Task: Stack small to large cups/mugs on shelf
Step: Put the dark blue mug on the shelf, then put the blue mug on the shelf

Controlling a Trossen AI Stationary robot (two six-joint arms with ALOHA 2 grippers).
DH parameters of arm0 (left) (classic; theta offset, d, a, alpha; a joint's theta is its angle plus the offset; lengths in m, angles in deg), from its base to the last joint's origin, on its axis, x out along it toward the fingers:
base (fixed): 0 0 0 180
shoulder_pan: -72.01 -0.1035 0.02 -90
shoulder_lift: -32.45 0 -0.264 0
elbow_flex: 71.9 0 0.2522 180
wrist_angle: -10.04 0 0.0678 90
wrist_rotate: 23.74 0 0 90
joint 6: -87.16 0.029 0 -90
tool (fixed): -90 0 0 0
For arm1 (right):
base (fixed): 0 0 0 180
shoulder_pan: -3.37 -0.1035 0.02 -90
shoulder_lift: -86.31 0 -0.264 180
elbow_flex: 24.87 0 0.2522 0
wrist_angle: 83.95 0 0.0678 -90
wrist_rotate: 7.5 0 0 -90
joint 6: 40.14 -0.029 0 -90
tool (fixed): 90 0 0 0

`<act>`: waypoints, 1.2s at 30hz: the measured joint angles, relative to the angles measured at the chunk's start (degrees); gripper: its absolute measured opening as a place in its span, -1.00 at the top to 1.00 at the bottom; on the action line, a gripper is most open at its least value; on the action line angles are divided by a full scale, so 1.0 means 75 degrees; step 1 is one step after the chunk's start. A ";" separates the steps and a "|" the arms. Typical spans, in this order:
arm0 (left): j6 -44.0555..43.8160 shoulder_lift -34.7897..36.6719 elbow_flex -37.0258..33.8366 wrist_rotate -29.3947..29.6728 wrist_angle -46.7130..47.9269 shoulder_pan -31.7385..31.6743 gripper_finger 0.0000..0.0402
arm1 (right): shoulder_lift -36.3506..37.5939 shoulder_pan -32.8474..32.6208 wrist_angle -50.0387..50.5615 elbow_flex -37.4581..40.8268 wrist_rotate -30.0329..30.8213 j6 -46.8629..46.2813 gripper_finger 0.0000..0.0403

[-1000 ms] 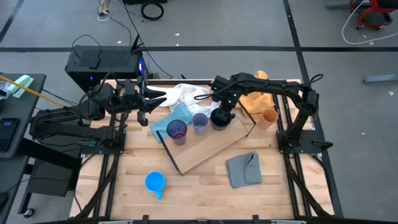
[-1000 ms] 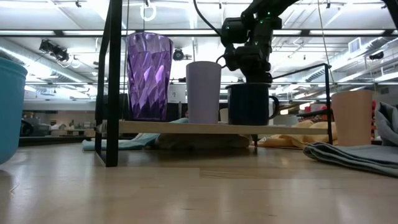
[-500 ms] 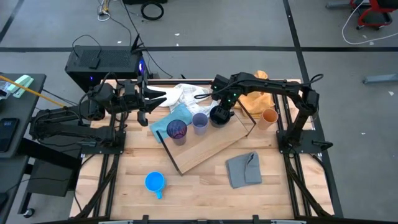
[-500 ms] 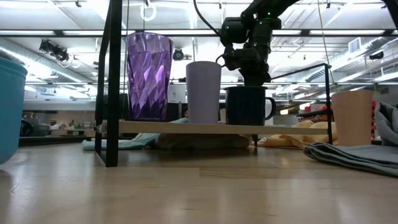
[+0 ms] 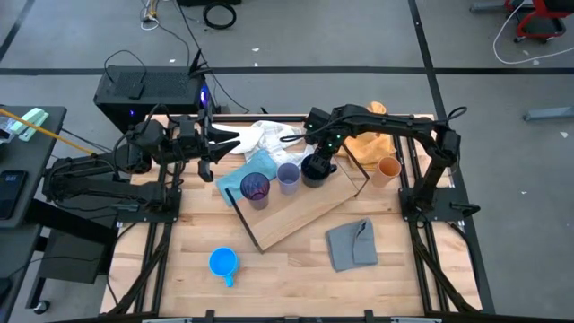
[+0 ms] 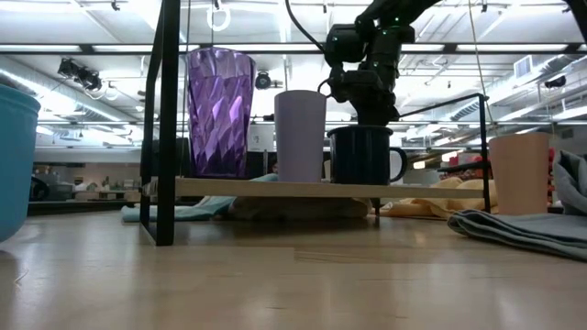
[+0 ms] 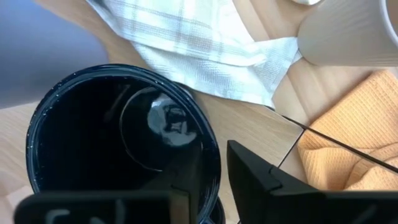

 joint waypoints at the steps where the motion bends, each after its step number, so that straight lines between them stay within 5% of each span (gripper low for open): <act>1: 0.0000 0.0000 0.0000 0.0001 0.0000 0.0000 0.47 | 0.0000 0.0000 0.0000 -0.0002 0.0000 0.0002 0.58; 18: -0.0003 0.0000 0.0000 0.0000 0.0000 0.0000 0.47 | 0.0000 0.0006 0.0032 -0.0086 0.0020 0.0008 0.43; 36: 0.0029 0.0000 0.0000 0.0000 0.0003 0.0001 0.47 | -0.0006 -0.0073 0.1459 -0.2134 -0.0017 0.0078 0.43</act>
